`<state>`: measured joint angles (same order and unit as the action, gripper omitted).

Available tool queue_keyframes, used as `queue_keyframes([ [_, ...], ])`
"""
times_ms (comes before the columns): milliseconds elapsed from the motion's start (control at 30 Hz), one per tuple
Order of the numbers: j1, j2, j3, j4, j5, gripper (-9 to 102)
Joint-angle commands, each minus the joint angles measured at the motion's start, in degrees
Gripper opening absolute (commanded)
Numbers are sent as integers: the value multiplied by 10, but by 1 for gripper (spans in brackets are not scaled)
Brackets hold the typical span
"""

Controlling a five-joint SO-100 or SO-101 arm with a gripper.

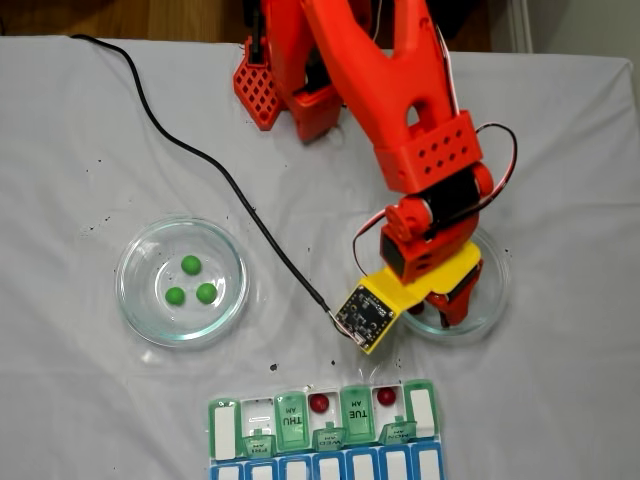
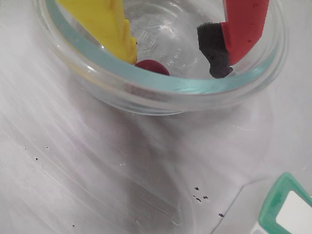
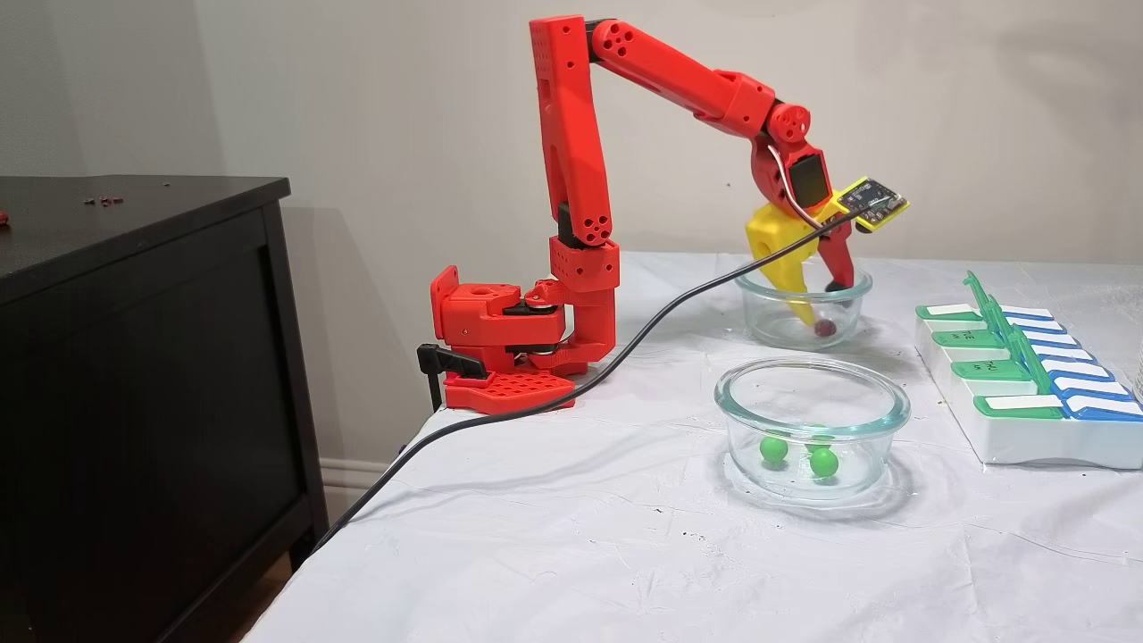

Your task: Sort medicines into box.

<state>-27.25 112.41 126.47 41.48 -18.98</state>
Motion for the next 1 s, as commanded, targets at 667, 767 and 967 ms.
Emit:
queue_keyframes([
  [667,-1,47,18,-27,-167,17],
  [767,2,53,18,-30,-198,18],
  [967,4,76,-4,22,-191,19],
])
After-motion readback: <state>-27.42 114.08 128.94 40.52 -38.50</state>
